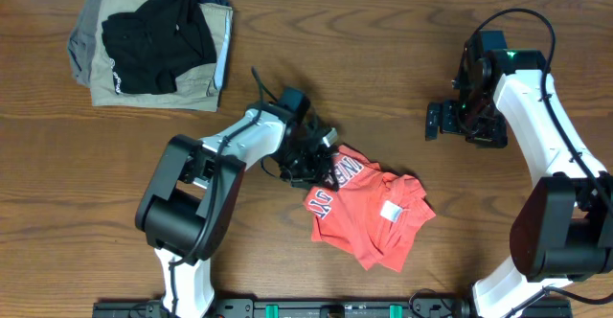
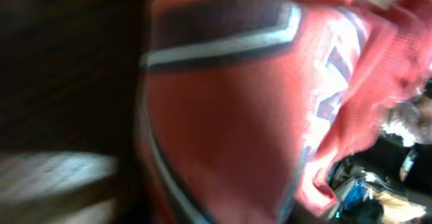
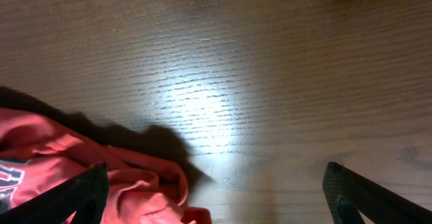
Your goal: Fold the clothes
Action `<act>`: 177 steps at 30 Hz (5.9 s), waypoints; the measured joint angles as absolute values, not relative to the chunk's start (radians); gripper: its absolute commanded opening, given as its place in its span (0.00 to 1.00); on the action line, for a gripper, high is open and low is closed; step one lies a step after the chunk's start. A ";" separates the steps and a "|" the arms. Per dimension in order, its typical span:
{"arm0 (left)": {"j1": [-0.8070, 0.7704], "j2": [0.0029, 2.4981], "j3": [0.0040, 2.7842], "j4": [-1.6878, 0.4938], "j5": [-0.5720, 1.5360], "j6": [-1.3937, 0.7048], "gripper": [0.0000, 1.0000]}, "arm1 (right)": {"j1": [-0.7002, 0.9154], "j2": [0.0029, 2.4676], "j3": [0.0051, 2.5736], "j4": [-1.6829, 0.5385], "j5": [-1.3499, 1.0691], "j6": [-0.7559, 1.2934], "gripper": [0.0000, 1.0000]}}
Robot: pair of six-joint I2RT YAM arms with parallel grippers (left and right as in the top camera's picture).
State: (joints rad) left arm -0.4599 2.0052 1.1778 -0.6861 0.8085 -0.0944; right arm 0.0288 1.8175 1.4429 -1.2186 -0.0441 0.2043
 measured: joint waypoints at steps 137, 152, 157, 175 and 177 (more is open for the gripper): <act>0.155 0.693 0.963 -1.430 0.416 -0.306 0.98 | 0.029 1.818 1.444 -1.219 -0.044 0.204 0.99; 0.062 0.630 0.947 -1.283 0.416 -0.312 0.98 | 0.029 1.818 1.444 -1.219 -0.044 0.204 0.99; -0.031 0.501 0.836 -0.982 0.392 -0.314 0.98 | 0.029 1.818 1.444 -1.218 -0.044 0.204 0.99; -0.136 0.113 0.187 -0.146 0.154 -0.314 0.98 | 0.029 1.818 1.444 -1.218 -0.044 0.204 0.99; -0.127 0.097 0.159 -0.122 0.142 -0.313 0.98 | 0.029 1.818 1.444 -1.218 -0.044 0.204 0.99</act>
State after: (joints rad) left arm -0.1268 0.0971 0.1589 -0.1215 0.1425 -0.3134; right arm 0.0288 1.8175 1.4445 -1.2182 -0.0441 0.2043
